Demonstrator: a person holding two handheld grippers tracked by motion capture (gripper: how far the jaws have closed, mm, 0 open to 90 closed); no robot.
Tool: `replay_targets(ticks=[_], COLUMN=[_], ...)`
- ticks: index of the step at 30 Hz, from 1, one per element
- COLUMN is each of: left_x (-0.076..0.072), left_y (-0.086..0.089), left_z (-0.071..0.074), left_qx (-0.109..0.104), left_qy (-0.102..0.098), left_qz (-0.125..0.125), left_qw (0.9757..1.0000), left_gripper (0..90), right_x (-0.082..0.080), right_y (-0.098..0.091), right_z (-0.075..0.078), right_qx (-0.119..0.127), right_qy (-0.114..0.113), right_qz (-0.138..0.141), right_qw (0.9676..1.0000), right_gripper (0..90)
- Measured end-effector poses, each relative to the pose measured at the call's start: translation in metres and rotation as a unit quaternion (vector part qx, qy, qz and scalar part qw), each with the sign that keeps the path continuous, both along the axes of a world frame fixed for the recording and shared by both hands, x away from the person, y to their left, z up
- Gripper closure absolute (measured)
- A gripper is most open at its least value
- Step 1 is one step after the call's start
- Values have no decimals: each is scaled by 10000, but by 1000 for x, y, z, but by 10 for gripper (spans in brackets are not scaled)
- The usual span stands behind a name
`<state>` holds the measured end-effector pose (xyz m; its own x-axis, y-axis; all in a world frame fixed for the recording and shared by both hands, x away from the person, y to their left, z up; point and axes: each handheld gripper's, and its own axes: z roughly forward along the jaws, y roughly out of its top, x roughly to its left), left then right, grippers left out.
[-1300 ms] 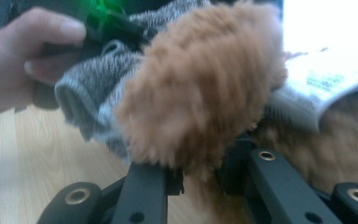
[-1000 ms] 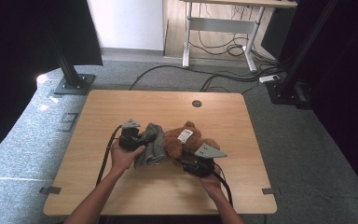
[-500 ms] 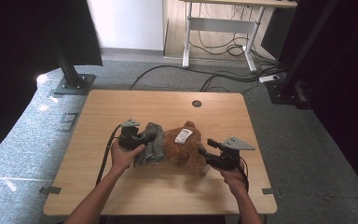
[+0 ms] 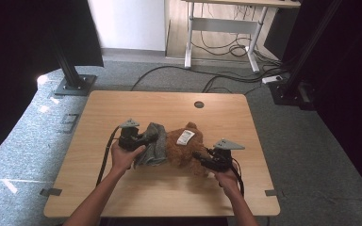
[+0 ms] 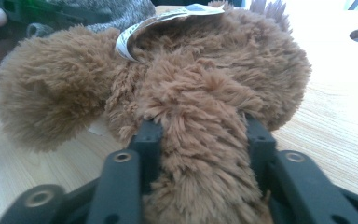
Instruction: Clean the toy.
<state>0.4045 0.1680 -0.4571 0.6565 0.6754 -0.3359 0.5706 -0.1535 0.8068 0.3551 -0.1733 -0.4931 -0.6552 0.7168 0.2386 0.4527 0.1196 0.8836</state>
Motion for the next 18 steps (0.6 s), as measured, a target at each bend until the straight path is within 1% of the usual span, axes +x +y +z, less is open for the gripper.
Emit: replay_targets(ticks=[3, 9, 11, 12, 13, 15, 18], left_x=[-1, -1, 1, 2, 3, 4, 4], left_y=[-2, -18, -25, -28, -32, -45, -68], left_z=[12, 44, 51, 54, 56, 63, 66], left_qx=[-98, -216, -292, -284, -317, -270, -135], left_qy=[-52, -285, -268, -247, -240, -250, -177], left_qz=[-98, -299, -390, -488, -534, -666, -878], left_qw=[9999, 9989, 9985, 9981, 9978, 9971, 9959], left_gripper=[756, 756, 756, 755, 755, 754, 753], right_x=[0, 1, 1, 1, 1, 2, 2], right_y=[0, 2, 2, 3, 3, 4, 4], right_z=[0, 1, 1, 1, 1, 0, 0], right_qx=[-24, -89, -128, -125, -119, -134, -143], right_qy=[-37, -36, -51, -57, -39, -62, -61], right_qz=[-77, -275, -307, -320, -342, -380, -404], right_qw=[10000, 9996, 9994, 9994, 9993, 9992, 9991], right_gripper=[647, 665, 665, 665, 665, 665, 665])
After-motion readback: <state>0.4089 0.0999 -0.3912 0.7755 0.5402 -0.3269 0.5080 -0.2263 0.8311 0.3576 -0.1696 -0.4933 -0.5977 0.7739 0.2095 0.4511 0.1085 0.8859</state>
